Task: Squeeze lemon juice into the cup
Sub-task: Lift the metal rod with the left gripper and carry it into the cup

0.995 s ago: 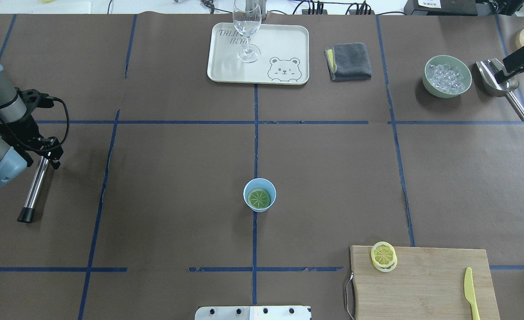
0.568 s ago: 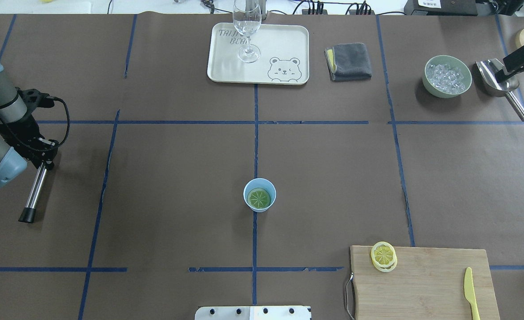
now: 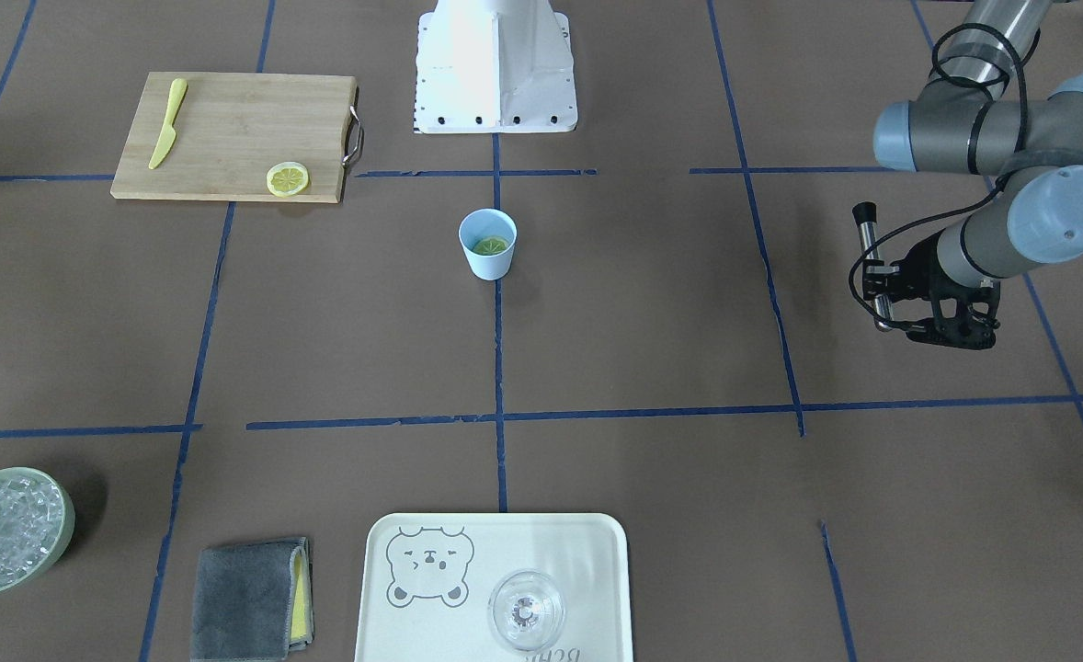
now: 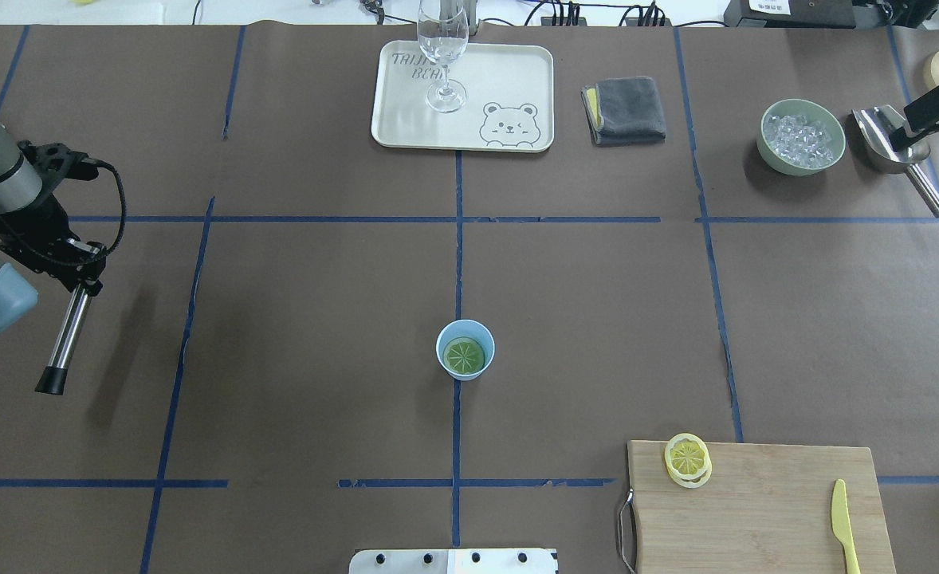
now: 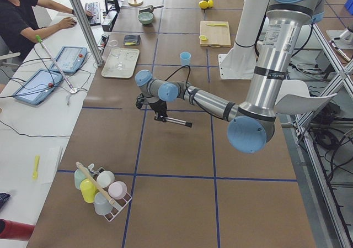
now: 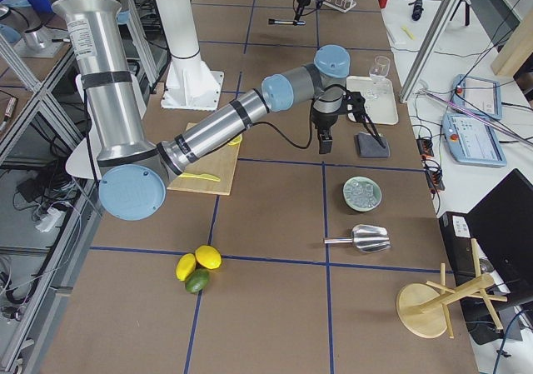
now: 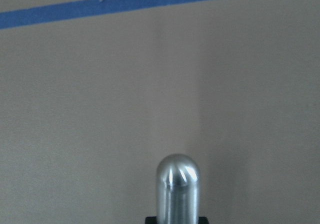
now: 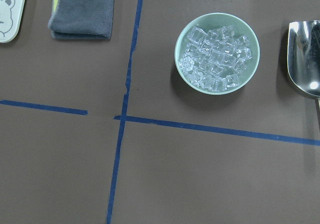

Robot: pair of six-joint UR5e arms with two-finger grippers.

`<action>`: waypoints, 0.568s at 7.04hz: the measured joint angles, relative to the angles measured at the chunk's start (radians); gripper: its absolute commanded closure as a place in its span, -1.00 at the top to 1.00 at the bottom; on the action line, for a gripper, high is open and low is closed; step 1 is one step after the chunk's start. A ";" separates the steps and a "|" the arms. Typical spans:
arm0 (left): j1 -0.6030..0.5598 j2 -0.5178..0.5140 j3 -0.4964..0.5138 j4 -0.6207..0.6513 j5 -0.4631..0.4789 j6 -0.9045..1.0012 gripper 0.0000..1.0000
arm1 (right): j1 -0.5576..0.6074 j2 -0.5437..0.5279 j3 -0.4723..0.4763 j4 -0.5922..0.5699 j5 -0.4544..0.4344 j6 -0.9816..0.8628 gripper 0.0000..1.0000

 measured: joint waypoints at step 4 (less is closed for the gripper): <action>0.029 -0.184 -0.185 -0.073 0.257 -0.248 -1.00 | 0.018 -0.101 -0.008 0.002 -0.010 -0.037 1.00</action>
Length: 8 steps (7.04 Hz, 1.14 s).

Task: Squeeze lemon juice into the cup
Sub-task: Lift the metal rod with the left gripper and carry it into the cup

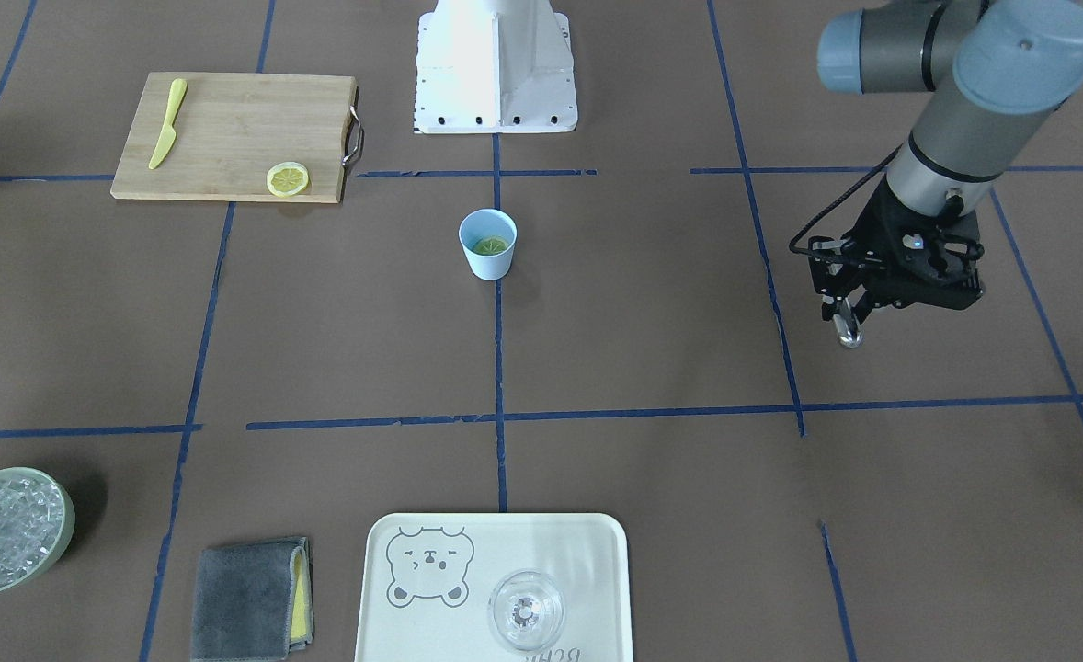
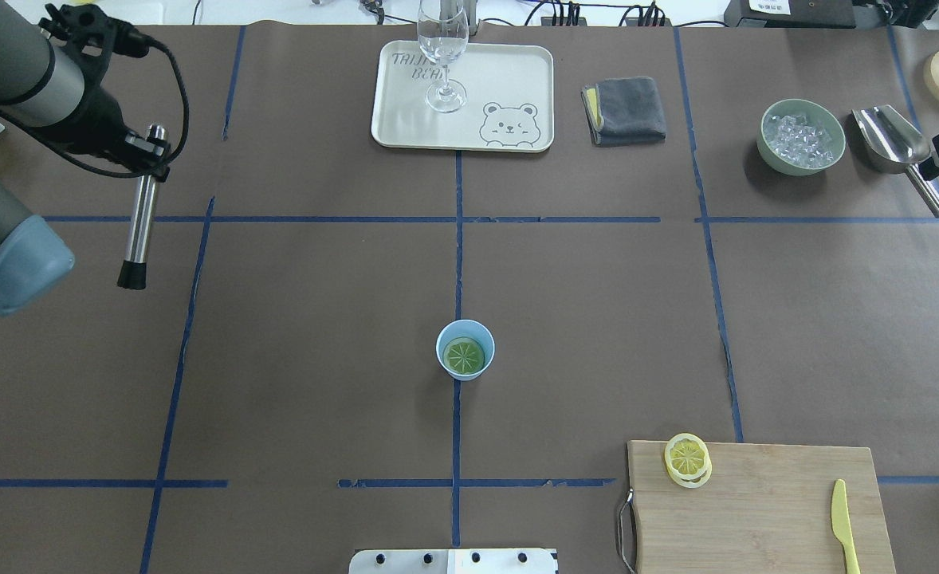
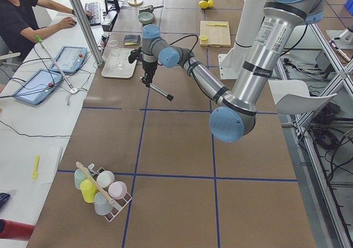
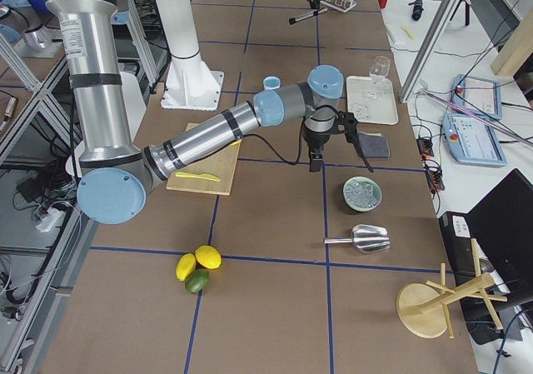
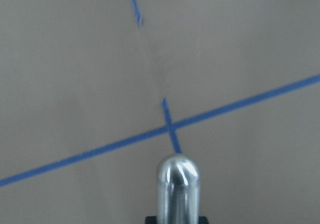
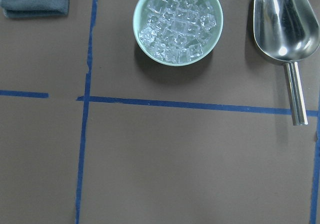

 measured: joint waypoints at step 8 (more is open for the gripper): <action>0.465 0.044 -0.180 -0.581 0.759 -0.429 -1.00 | 0.234 -0.148 -0.106 -0.004 0.002 -0.410 1.00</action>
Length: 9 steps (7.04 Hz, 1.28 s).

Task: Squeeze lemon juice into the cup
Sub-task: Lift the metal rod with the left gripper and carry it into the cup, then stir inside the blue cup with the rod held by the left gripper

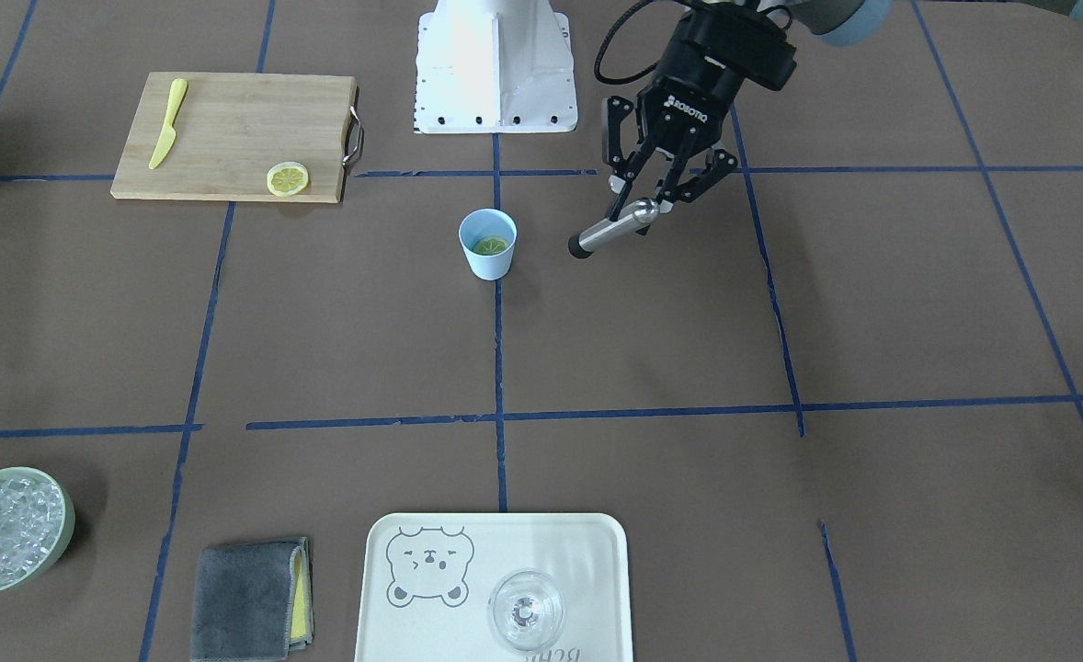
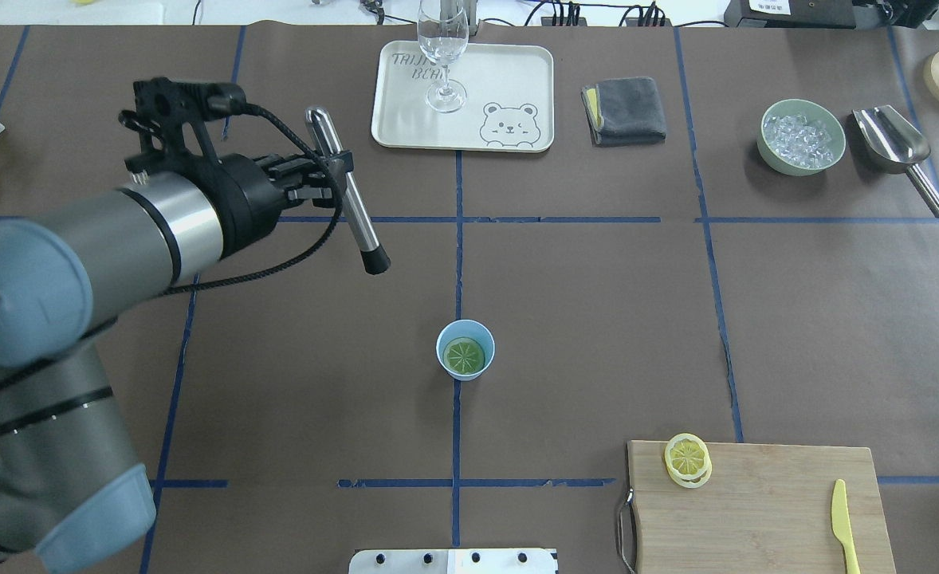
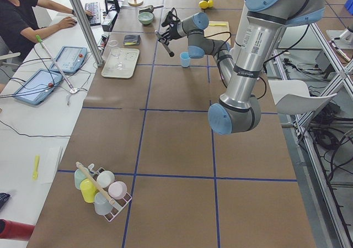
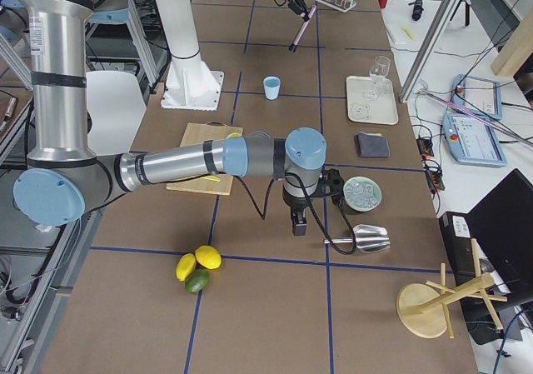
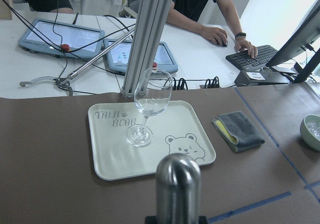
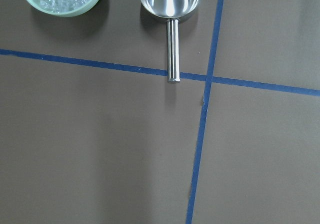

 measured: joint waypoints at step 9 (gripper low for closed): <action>0.216 -0.105 0.137 -0.037 0.178 -0.080 -1.00 | 0.012 -0.006 0.003 -0.011 0.004 -0.001 1.00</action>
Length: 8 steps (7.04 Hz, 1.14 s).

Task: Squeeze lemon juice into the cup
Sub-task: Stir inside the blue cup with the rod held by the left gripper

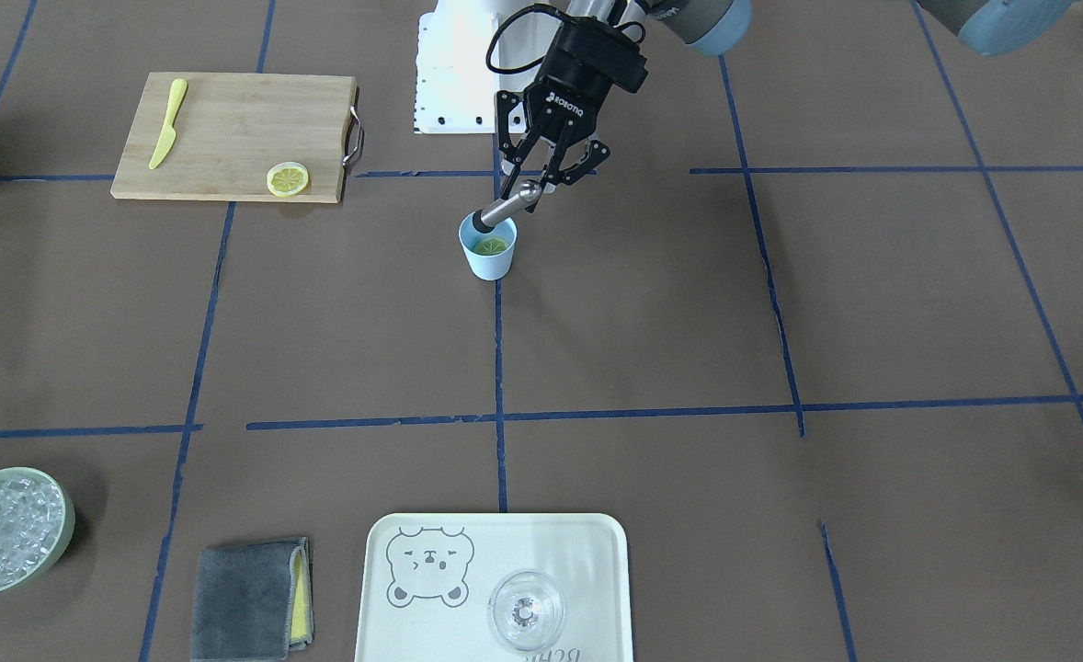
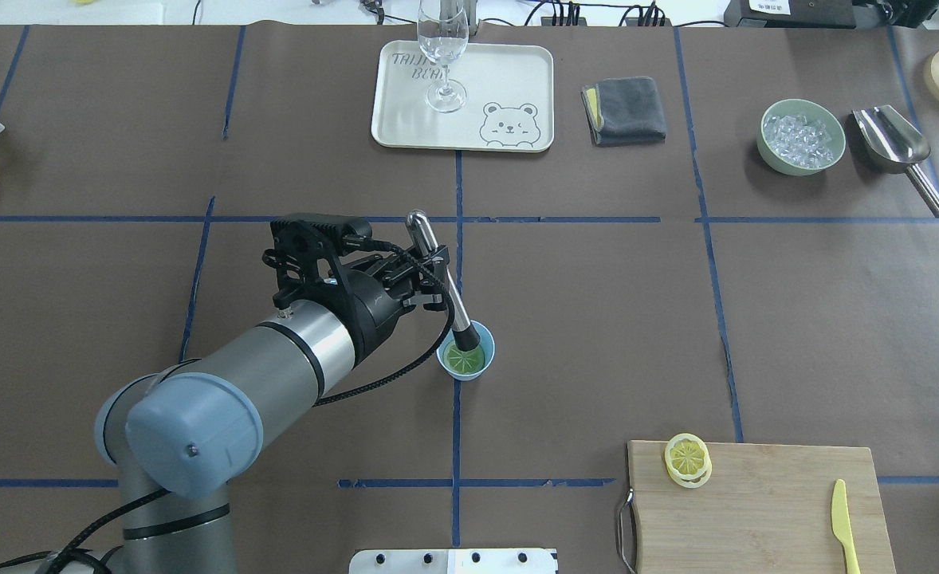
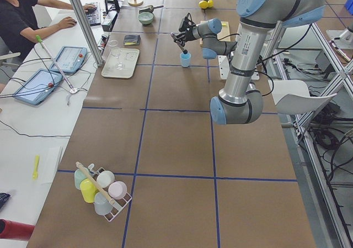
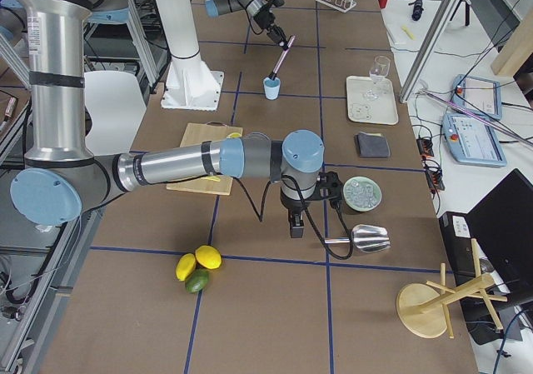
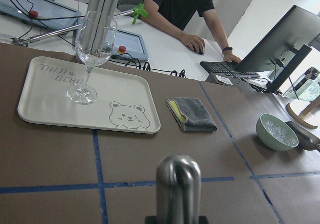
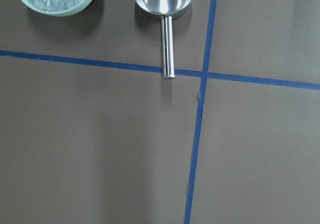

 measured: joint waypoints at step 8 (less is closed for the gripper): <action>0.021 -0.025 0.124 -0.055 0.002 0.000 -1.00 | 0.021 -0.001 0.009 -0.002 0.014 0.002 1.00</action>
